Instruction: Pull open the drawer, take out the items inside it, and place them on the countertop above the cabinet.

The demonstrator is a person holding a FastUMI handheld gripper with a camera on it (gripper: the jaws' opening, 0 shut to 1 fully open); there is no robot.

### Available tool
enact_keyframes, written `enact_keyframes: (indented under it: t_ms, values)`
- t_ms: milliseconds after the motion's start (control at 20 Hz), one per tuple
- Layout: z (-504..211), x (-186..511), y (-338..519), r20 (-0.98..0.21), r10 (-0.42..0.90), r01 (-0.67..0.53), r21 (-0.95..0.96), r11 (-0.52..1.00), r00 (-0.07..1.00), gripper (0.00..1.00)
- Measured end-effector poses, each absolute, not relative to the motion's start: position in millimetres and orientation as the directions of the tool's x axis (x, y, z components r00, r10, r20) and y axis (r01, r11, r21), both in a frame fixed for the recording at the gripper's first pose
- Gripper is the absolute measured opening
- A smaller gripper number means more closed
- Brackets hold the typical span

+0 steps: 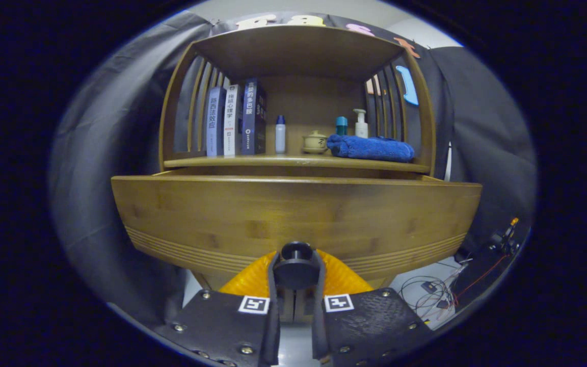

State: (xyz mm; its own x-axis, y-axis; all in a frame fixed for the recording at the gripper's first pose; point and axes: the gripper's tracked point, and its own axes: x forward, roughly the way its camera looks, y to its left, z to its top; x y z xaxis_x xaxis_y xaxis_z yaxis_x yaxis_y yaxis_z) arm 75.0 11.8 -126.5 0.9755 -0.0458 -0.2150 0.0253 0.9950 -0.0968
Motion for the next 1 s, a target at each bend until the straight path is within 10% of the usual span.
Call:
enact_keyframes:
  t_ms: [650,1000]
  values:
    - [-138.9,28.6,16.0,-0.288,0.030,-0.052,-0.067,0.996,0.957,0.25]
    - [-119.8,-3.8,13.9,-0.314,0.110,-0.142,-0.082,0.986,0.943,0.82]
